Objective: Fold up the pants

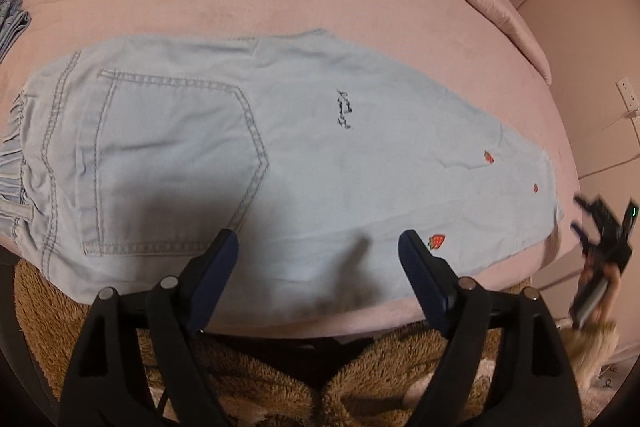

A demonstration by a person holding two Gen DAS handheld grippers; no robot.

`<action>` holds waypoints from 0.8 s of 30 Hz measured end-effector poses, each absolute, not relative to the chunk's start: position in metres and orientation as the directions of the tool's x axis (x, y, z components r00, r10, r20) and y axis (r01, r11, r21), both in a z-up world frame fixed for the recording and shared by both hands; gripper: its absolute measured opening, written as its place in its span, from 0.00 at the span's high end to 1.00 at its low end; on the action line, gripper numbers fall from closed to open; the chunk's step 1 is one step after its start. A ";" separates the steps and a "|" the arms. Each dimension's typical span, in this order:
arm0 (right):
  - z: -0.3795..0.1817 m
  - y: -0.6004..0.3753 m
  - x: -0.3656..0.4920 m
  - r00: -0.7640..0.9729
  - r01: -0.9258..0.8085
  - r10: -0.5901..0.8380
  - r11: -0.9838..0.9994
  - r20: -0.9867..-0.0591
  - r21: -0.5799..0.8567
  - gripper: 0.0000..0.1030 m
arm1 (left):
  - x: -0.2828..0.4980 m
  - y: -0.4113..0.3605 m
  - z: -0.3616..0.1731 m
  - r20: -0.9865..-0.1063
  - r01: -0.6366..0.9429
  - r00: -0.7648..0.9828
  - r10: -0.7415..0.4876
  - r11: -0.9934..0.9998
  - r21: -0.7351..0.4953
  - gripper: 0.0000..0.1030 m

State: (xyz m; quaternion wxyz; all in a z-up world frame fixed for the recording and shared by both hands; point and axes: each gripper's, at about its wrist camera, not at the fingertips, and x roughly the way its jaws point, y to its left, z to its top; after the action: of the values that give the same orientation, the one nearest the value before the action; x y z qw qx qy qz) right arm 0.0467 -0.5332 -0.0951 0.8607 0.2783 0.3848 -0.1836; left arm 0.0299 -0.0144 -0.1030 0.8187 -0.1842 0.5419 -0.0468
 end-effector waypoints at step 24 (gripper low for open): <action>-0.143 -0.528 0.061 0.670 0.504 0.071 0.687 -0.739 0.523 0.41 | 0.019 -0.004 -0.113 -0.890 -0.188 0.370 -0.268 0.916 -0.354 0.20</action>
State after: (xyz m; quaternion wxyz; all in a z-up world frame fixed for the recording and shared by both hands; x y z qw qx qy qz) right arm 0.0614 -0.5278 -0.1428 0.8340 0.3735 0.3848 -0.1296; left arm 0.0188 -0.0035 -0.1133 0.8023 -0.2033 0.5607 -0.0250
